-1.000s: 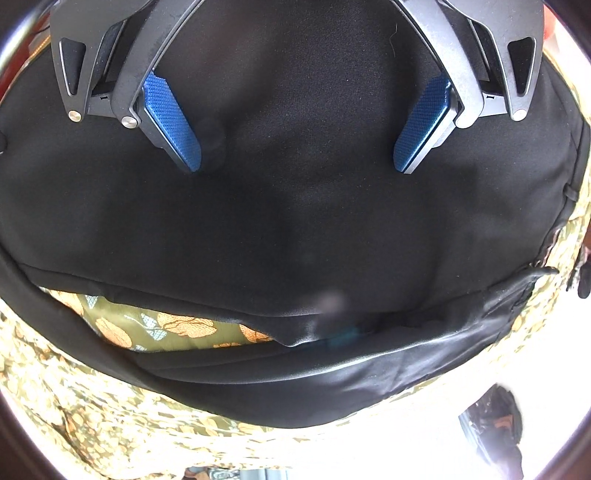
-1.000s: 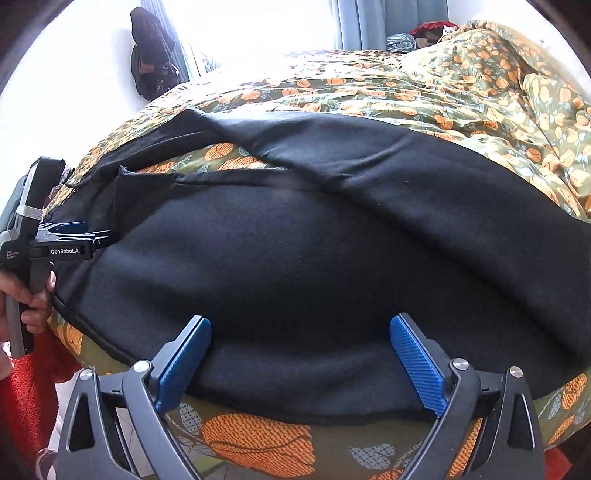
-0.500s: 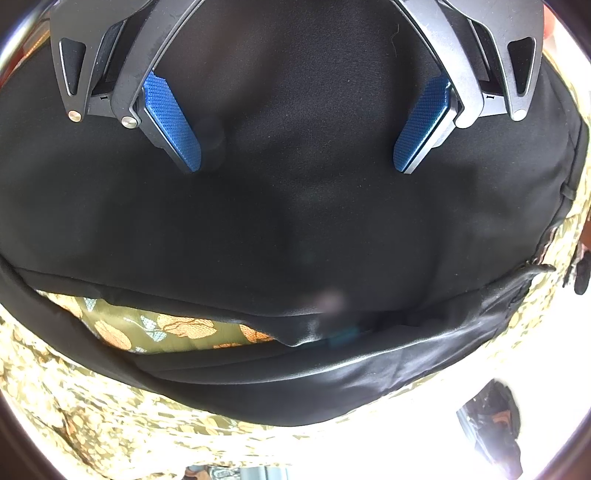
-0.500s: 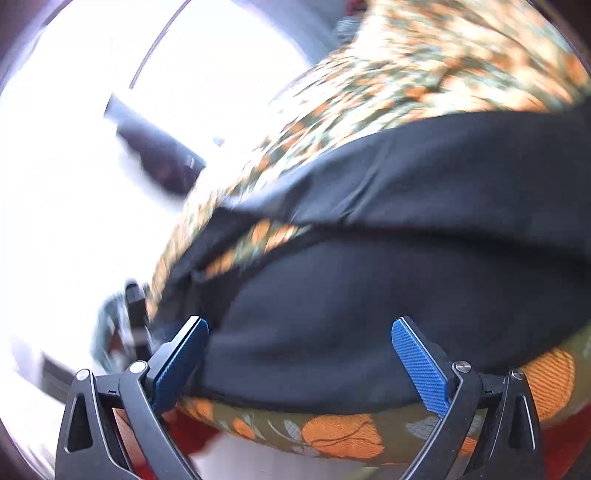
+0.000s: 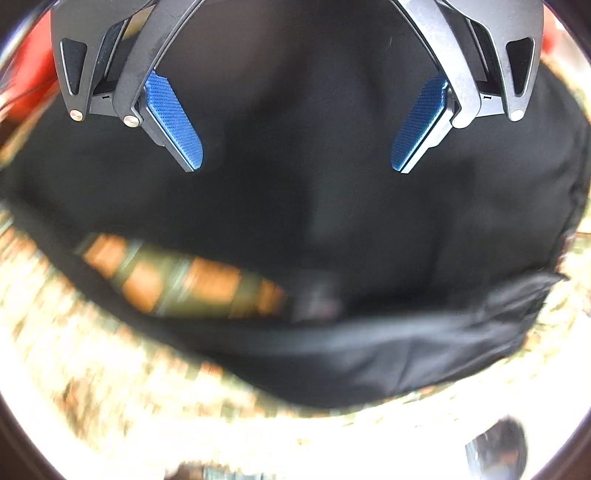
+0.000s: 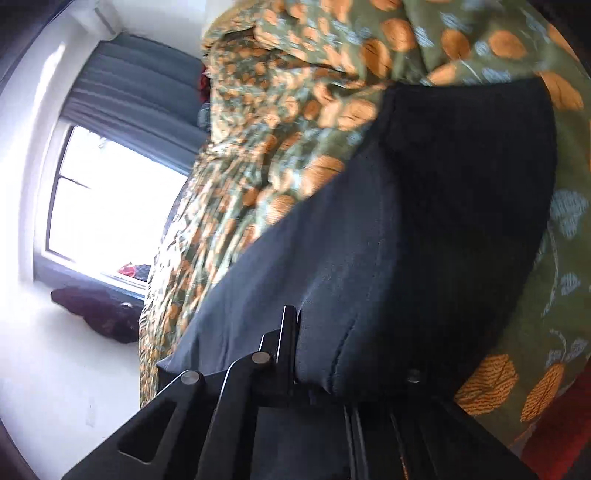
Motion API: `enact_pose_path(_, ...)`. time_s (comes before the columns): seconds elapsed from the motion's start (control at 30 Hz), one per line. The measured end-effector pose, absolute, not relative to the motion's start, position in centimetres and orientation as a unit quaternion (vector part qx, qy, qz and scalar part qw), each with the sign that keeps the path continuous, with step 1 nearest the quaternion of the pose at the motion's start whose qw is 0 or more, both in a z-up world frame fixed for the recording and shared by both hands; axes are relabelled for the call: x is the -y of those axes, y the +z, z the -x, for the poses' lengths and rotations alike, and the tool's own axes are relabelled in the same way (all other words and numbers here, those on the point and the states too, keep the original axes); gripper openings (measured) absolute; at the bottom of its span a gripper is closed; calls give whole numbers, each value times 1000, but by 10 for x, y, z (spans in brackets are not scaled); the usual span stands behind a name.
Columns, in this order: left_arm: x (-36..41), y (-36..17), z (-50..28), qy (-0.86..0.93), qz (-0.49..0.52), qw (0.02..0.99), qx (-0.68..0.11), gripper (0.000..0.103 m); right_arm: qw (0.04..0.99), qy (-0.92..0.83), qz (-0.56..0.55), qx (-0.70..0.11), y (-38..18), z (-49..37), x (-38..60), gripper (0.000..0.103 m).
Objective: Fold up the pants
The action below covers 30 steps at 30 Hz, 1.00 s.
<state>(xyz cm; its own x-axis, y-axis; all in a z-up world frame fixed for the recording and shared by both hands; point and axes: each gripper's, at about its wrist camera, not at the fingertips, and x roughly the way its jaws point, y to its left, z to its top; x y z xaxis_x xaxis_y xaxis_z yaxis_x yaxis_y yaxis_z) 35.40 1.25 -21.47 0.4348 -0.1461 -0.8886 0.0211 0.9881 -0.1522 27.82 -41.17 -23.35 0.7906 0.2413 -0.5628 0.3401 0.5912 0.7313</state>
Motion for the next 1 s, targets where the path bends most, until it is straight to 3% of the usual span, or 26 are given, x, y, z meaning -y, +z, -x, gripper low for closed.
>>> enact_pose_path(0.17,-33,-186,-449,-109,218,814,-527,102,877,86,-383,-277,-158,-276,394,5)
enact_pose_path(0.43,-31,-222,-543,-89,249,779,-568,98,875,242,-346,-234,-101,-237,379,5)
enact_pose_path(0.5,-37,-223,-546,-90,258,777,-567,66,868,276,-341,-233,-100,-226,383,5)
enact_pose_path(0.53,-40,-225,-546,-92,265,771,-571,31,867,283,-334,-237,-100,-223,385,5)
enact_pose_path(0.57,-45,-224,-542,-82,266,769,-575,8,869,278,-326,-246,-103,-221,387,5)
enact_pose_path(0.67,-63,-200,-526,-82,290,776,-554,6,874,218,-327,-285,-128,-238,413,5)
enact_pose_path(0.73,-75,-154,-500,-87,291,813,-498,6,879,176,-327,-299,-141,-260,432,5)
enact_pose_path(0.8,-88,-99,-449,-89,274,858,-424,6,887,177,-323,-278,-133,-276,441,5)
enact_pose_path(0.87,-98,-78,-399,-90,262,876,-396,8,884,211,-323,-263,-119,-286,441,5)
enact_pose_path(0.93,-103,-95,-349,-77,247,868,-423,11,874,224,-311,-298,-121,-295,435,5)
enact_pose_path(1.0,-103,-149,-309,-56,249,834,-489,14,857,196,-281,-385,-148,-301,433,5)
